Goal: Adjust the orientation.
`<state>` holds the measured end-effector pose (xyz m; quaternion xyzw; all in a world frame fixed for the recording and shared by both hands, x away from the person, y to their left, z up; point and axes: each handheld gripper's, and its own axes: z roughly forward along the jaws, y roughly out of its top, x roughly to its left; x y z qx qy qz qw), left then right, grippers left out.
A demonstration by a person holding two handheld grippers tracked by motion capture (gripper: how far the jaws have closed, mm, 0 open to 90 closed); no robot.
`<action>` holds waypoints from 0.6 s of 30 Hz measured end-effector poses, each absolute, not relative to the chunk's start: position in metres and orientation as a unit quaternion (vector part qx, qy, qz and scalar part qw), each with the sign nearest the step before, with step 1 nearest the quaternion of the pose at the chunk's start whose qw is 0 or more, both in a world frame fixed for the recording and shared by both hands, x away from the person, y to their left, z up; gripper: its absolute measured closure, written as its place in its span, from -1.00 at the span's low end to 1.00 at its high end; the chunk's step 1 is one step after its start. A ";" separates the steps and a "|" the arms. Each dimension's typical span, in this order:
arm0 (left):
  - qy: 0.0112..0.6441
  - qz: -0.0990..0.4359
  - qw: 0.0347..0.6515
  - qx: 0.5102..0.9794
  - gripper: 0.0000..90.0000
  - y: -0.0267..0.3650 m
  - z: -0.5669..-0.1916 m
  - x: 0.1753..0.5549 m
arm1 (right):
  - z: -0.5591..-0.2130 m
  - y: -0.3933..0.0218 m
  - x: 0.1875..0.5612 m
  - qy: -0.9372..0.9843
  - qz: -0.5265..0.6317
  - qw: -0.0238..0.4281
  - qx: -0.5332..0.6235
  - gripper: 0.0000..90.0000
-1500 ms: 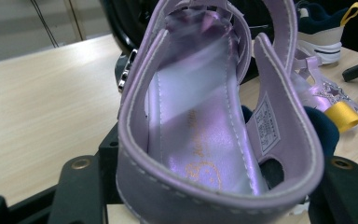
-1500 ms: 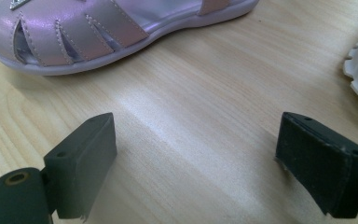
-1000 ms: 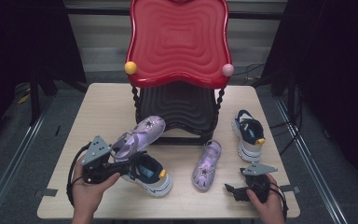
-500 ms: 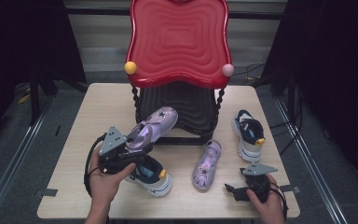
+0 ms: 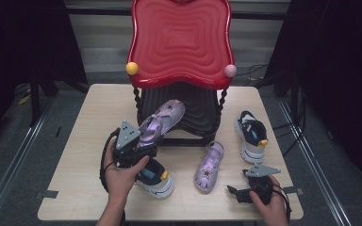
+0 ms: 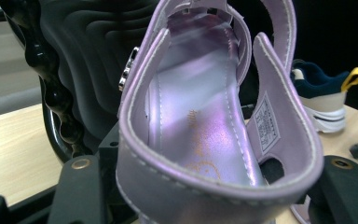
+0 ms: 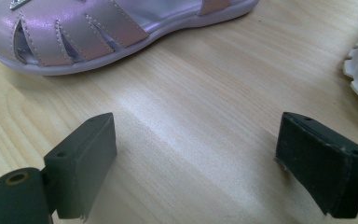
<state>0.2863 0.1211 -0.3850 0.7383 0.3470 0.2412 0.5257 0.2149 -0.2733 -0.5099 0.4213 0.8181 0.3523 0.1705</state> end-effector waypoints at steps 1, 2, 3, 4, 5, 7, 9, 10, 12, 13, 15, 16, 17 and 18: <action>0.349 0.241 0.524 0.739 -0.18 0.120 -0.385 0.287 | -0.510 -0.273 0.215 0.818 0.352 0.170 0.422 -0.74; 0.350 0.243 0.524 0.738 -0.18 0.119 -0.385 0.289 | -0.510 -0.273 0.215 0.818 0.352 0.170 0.422 -0.74; 0.352 0.247 0.522 0.736 -0.18 0.117 -0.385 0.290 | -0.510 -0.273 0.215 0.818 0.352 0.171 0.421 -0.74; 0.354 0.250 0.519 0.737 -0.18 0.116 -0.385 0.291 | -0.510 -0.273 0.215 0.818 0.352 0.171 0.421 -0.74; 0.358 0.249 0.519 0.735 -0.18 0.114 -0.386 0.292 | -0.510 -0.273 0.215 0.818 0.352 0.170 0.422 -0.74; 0.366 0.255 0.516 0.732 -0.18 0.110 -0.386 0.294 | -0.510 -0.273 0.215 0.818 0.352 0.170 0.423 -0.74; 0.370 0.259 0.514 0.729 -0.18 0.107 -0.386 0.296 | -0.510 -0.273 0.215 0.818 0.351 0.170 0.423 -0.74; 0.372 0.263 0.513 0.728 -0.18 0.106 -0.386 0.297 | -0.510 -0.273 0.215 0.818 0.352 0.171 0.422 -0.74; 0.376 0.271 0.512 0.724 -0.18 0.101 -0.386 0.299 | -0.510 -0.273 0.215 0.818 0.351 0.170 0.423 -0.74; 0.379 0.272 0.511 0.722 -0.18 0.099 -0.386 0.300 | -0.510 -0.273 0.215 0.818 0.352 0.170 0.422 -0.74; 0.388 0.280 0.508 0.716 -0.18 0.096 -0.386 0.302 | -0.510 -0.273 0.215 0.818 0.352 0.170 0.422 -0.74; 0.390 0.282 0.507 0.715 -0.18 0.094 -0.386 0.303 | -0.510 -0.273 0.215 0.818 0.352 0.171 0.422 -0.74; 0.393 0.283 0.508 0.712 -0.18 0.092 -0.386 0.304 | -0.510 -0.273 0.215 0.818 0.352 0.170 0.421 -0.74; 0.396 0.286 0.508 0.710 -0.18 0.091 -0.386 0.305 | -0.510 -0.273 0.215 0.818 0.352 0.171 0.421 -0.74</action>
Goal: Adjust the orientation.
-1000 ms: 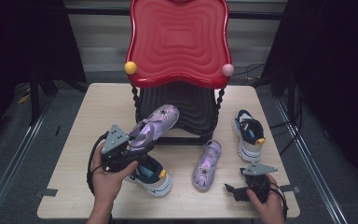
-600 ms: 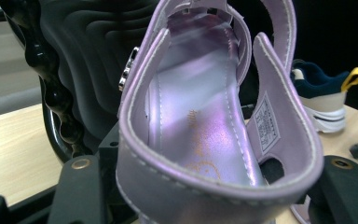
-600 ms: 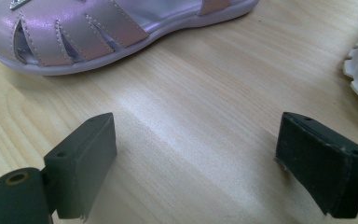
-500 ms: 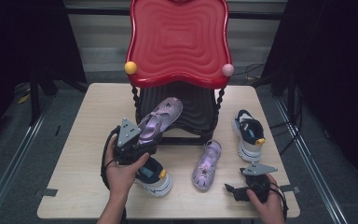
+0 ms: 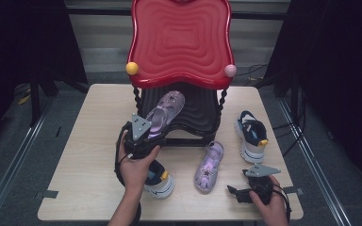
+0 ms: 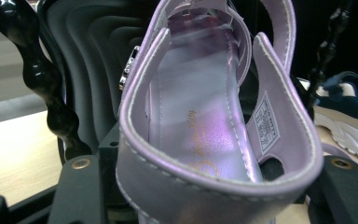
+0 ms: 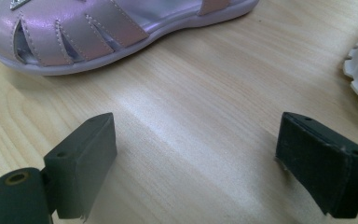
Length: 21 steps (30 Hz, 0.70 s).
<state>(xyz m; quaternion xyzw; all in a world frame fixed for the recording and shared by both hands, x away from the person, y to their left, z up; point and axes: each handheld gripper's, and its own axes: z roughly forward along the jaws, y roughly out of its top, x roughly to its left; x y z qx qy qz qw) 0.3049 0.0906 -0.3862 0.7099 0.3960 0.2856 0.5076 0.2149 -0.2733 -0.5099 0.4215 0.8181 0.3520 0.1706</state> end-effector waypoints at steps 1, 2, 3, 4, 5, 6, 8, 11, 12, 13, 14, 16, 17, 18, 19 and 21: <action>0.399 0.286 0.507 0.708 -0.18 0.089 -0.386 0.306 | -0.510 -0.273 0.215 0.818 0.352 0.170 0.423 -0.74; 0.402 0.289 0.505 0.707 -0.18 0.087 -0.387 0.307 | -0.510 -0.273 0.215 0.818 0.352 0.170 0.422 -0.74; 0.405 0.287 0.509 0.703 -0.18 0.085 -0.388 0.307 | -0.510 -0.273 0.215 0.818 0.352 0.170 0.421 -0.74; 0.407 0.288 0.510 0.701 -0.18 0.084 -0.388 0.309 | -0.510 -0.273 0.215 0.818 0.352 0.170 0.422 -0.74; 0.409 0.289 0.510 0.700 -0.18 0.082 -0.389 0.309 | -0.510 -0.273 0.215 0.818 0.352 0.170 0.423 -0.74; 0.411 0.293 0.508 0.698 -0.18 0.080 -0.389 0.310 | -0.510 -0.273 0.215 0.818 0.352 0.170 0.422 -0.74; 0.420 0.299 0.510 0.688 -0.18 0.075 -0.389 0.312 | -0.510 -0.273 0.215 0.818 0.352 0.170 0.422 -0.74; 0.426 0.308 0.511 0.680 -0.18 0.070 -0.390 0.314 | -0.510 -0.273 0.215 0.818 0.352 0.170 0.423 -0.74; 0.429 0.310 0.511 0.677 -0.18 0.069 -0.390 0.315 | -0.510 -0.273 0.215 0.818 0.351 0.170 0.423 -0.74; 0.432 0.313 0.511 0.674 -0.18 0.067 -0.390 0.315 | -0.510 -0.273 0.215 0.818 0.352 0.170 0.423 -0.74; 0.433 0.319 0.512 0.670 -0.18 0.064 -0.391 0.316 | -0.510 -0.273 0.215 0.818 0.352 0.170 0.421 -0.74; 0.438 0.322 0.512 0.666 -0.18 0.062 -0.392 0.317 | -0.510 -0.273 0.215 0.818 0.352 0.170 0.423 -0.74; 0.443 0.322 0.513 0.661 -0.18 0.060 -0.392 0.318 | -0.510 -0.273 0.215 0.818 0.351 0.170 0.423 -0.74; 0.446 0.325 0.512 0.658 -0.18 0.059 -0.393 0.318 | -0.510 -0.273 0.215 0.818 0.352 0.170 0.423 -0.74; 0.450 0.329 0.514 0.652 -0.18 0.058 -0.393 0.319 | -0.510 -0.273 0.215 0.818 0.352 0.170 0.423 -0.74; 0.455 0.331 0.516 0.646 -0.18 0.055 -0.394 0.320 | -0.510 -0.273 0.215 0.818 0.352 0.170 0.423 -0.74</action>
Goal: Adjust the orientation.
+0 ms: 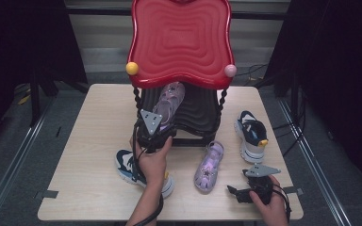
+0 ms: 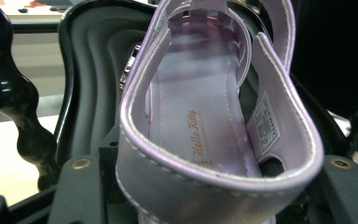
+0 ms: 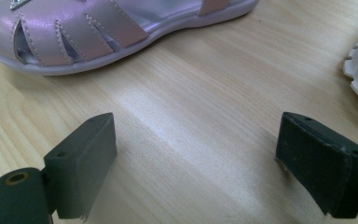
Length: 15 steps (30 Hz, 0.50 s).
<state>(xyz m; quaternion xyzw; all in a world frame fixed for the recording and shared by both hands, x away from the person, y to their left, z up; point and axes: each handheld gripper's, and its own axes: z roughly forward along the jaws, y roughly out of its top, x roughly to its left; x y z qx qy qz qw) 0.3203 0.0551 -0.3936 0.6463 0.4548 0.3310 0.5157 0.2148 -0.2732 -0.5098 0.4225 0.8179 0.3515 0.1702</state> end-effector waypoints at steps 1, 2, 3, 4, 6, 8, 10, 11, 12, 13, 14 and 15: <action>0.457 0.333 0.516 0.644 -0.18 0.054 -0.394 0.321 | -0.510 -0.273 0.215 0.818 0.352 0.170 0.422 -0.74; 0.458 0.334 0.517 0.641 -0.18 0.052 -0.394 0.321 | -0.510 -0.273 0.215 0.818 0.352 0.170 0.422 -0.74; 0.461 0.334 0.518 0.638 -0.18 0.051 -0.394 0.322 | -0.510 -0.273 0.215 0.818 0.352 0.170 0.423 -0.74; 0.463 0.337 0.517 0.637 -0.18 0.049 -0.394 0.322 | -0.510 -0.273 0.215 0.818 0.352 0.170 0.422 -0.74; 0.466 0.342 0.513 0.635 -0.18 0.047 -0.395 0.324 | -0.510 -0.273 0.215 0.818 0.352 0.170 0.422 -0.74; 0.474 0.344 0.513 0.628 -0.18 0.045 -0.396 0.326 | -0.510 -0.273 0.215 0.818 0.352 0.170 0.422 -0.74; 0.479 0.347 0.513 0.623 -0.18 0.042 -0.398 0.327 | -0.510 -0.273 0.215 0.818 0.352 0.170 0.423 -0.74; 0.482 0.348 0.513 0.619 -0.18 0.041 -0.399 0.329 | -0.510 -0.273 0.215 0.818 0.352 0.170 0.422 -0.74; 0.486 0.350 0.513 0.615 -0.18 0.040 -0.400 0.330 | -0.510 -0.273 0.215 0.818 0.352 0.170 0.422 -0.74; 0.486 0.350 0.513 0.615 -0.18 0.040 -0.400 0.330 | -0.510 -0.273 0.215 0.818 0.352 0.170 0.422 -0.74; 0.489 0.359 0.508 0.612 -0.18 0.038 -0.403 0.332 | -0.510 -0.273 0.215 0.818 0.352 0.170 0.422 -0.74; 0.491 0.360 0.506 0.612 -0.18 0.037 -0.404 0.333 | -0.510 -0.273 0.215 0.818 0.353 0.171 0.421 -0.74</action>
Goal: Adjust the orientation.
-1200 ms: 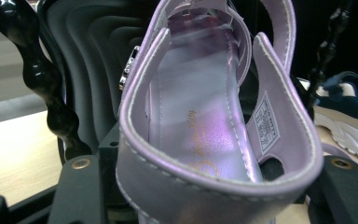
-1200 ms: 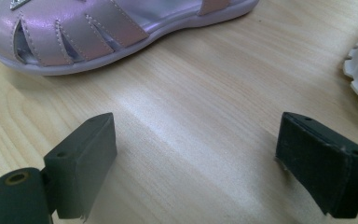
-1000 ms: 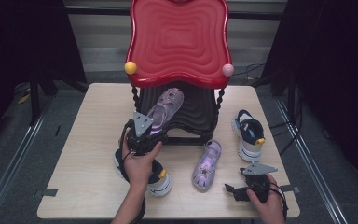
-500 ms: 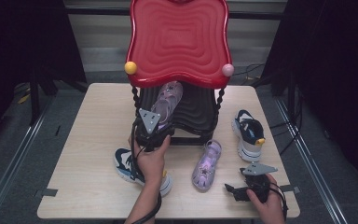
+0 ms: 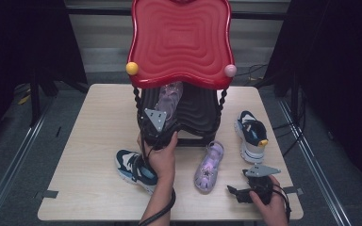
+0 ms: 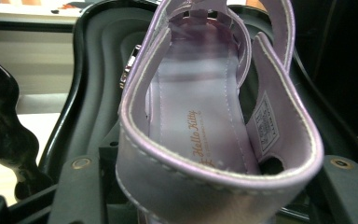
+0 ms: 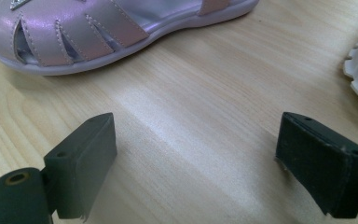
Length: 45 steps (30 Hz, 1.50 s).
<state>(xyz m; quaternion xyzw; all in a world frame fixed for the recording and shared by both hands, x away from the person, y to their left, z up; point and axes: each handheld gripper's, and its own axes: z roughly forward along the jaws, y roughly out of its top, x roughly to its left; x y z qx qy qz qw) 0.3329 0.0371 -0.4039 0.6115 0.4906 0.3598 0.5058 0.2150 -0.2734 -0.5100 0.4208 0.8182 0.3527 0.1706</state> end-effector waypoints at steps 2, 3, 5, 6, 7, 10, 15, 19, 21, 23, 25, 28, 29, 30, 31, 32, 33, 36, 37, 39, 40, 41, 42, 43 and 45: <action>0.494 0.365 0.507 0.604 -0.18 0.034 -0.406 0.335 | -0.510 -0.273 0.215 0.818 0.352 0.170 0.422 -0.74; 0.494 0.370 0.503 0.605 -0.18 0.033 -0.407 0.336 | -0.510 -0.273 0.215 0.818 0.352 0.170 0.422 -0.74; 0.498 0.374 0.501 0.601 -0.18 0.031 -0.407 0.338 | -0.510 -0.273 0.215 0.818 0.352 0.170 0.422 -0.74; 0.498 0.374 0.501 0.601 -0.18 0.031 -0.407 0.338 | -0.510 -0.273 0.215 0.818 0.352 0.170 0.422 -0.74; 0.498 0.383 0.499 0.598 -0.18 0.029 -0.407 0.339 | -0.510 -0.273 0.215 0.818 0.352 0.170 0.422 -0.74; 0.504 0.388 0.498 0.590 -0.18 0.026 -0.406 0.343 | -0.510 -0.273 0.215 0.818 0.352 0.170 0.422 -0.74; 0.511 0.396 0.491 0.584 -0.18 0.021 -0.407 0.348 | -0.510 -0.273 0.215 0.818 0.353 0.171 0.420 -0.74; 0.507 0.402 0.491 0.583 -0.18 0.019 -0.407 0.346 | -0.510 -0.273 0.215 0.818 0.351 0.170 0.423 -0.75; 0.502 0.410 0.484 0.587 -0.18 0.019 -0.405 0.344 | -0.510 -0.273 0.215 0.818 0.351 0.170 0.423 -0.75; 0.497 0.418 0.482 0.588 -0.18 0.019 -0.402 0.342 | -0.510 -0.273 0.215 0.819 0.352 0.168 0.422 -0.75; 0.492 0.420 0.484 0.589 -0.18 0.019 -0.398 0.340 | -0.510 -0.273 0.215 0.819 0.352 0.168 0.422 -0.75; 0.490 0.416 0.490 0.589 -0.18 0.017 -0.394 0.340 | -0.510 -0.273 0.215 0.819 0.352 0.168 0.421 -0.75; 0.490 0.416 0.490 0.589 -0.18 0.017 -0.394 0.340 | -0.510 -0.273 0.215 0.819 0.352 0.168 0.421 -0.75; 0.491 0.412 0.492 0.589 -0.18 0.017 -0.393 0.341 | -0.510 -0.273 0.215 0.819 0.352 0.168 0.421 -0.75; 0.493 0.413 0.490 0.588 -0.18 0.014 -0.393 0.342 | -0.510 -0.273 0.215 0.819 0.352 0.168 0.422 -0.75; 0.491 0.412 0.489 0.592 -0.18 0.014 -0.392 0.343 | -0.510 -0.273 0.215 0.819 0.352 0.168 0.422 -0.75; 0.493 0.409 0.492 0.590 -0.18 0.013 -0.393 0.344 | -0.510 -0.273 0.215 0.819 0.352 0.168 0.421 -0.75; 0.501 0.403 0.493 0.586 -0.18 0.013 -0.395 0.349 | -0.510 -0.273 0.215 0.819 0.352 0.168 0.422 -0.75; 0.500 0.401 0.492 0.589 -0.18 0.013 -0.394 0.350 | -0.510 -0.273 0.215 0.819 0.352 0.168 0.422 -0.75; 0.501 0.402 0.491 0.589 -0.18 0.011 -0.395 0.352 | -0.510 -0.273 0.215 0.819 0.351 0.169 0.422 -0.75; 0.501 0.402 0.491 0.589 -0.18 0.011 -0.395 0.352 | -0.510 -0.273 0.215 0.819 0.351 0.169 0.422 -0.75; 0.503 0.401 0.490 0.588 -0.18 0.010 -0.396 0.355 | -0.510 -0.273 0.215 0.819 0.353 0.169 0.420 -0.75; 0.501 0.400 0.490 0.591 -0.18 0.009 -0.396 0.356 | -0.510 -0.273 0.215 0.819 0.351 0.170 0.420 -0.75; 0.502 0.399 0.491 0.589 -0.18 0.008 -0.396 0.358 | -0.510 -0.273 0.215 0.819 0.352 0.169 0.420 -0.75; 0.503 0.402 0.489 0.589 -0.18 0.007 -0.397 0.359 | -0.510 -0.273 0.215 0.819 0.351 0.169 0.420 -0.75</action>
